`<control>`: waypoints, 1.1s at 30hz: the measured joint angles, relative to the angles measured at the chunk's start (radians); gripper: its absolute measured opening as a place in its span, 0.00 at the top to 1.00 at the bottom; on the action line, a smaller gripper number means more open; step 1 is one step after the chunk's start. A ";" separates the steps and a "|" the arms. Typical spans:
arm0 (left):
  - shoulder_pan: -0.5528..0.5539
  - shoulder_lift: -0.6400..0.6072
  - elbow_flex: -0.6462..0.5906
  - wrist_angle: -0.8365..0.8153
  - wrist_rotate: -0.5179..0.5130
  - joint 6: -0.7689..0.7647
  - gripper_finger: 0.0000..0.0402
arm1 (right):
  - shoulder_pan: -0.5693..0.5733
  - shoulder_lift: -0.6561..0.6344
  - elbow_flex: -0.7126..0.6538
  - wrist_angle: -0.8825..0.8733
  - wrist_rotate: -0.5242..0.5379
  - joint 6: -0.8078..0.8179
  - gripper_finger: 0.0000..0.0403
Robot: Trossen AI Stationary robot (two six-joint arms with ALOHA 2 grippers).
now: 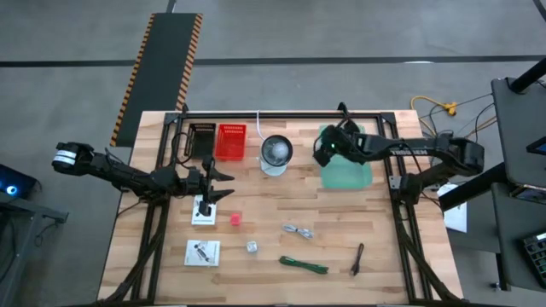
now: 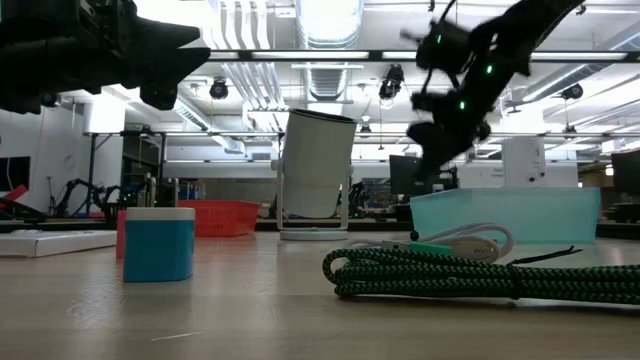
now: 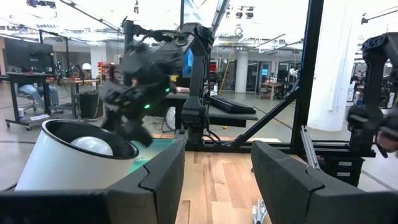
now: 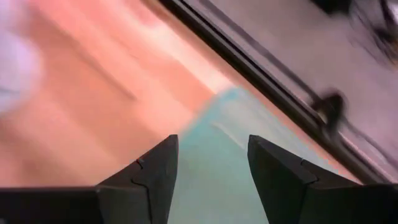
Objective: Pick and place items into bin
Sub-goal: Put the white charger cable into the green bin
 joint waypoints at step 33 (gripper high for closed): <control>0.000 0.000 0.000 0.001 -0.008 0.071 0.57 | 0.492 -0.002 -0.298 0.591 -0.151 -0.148 0.56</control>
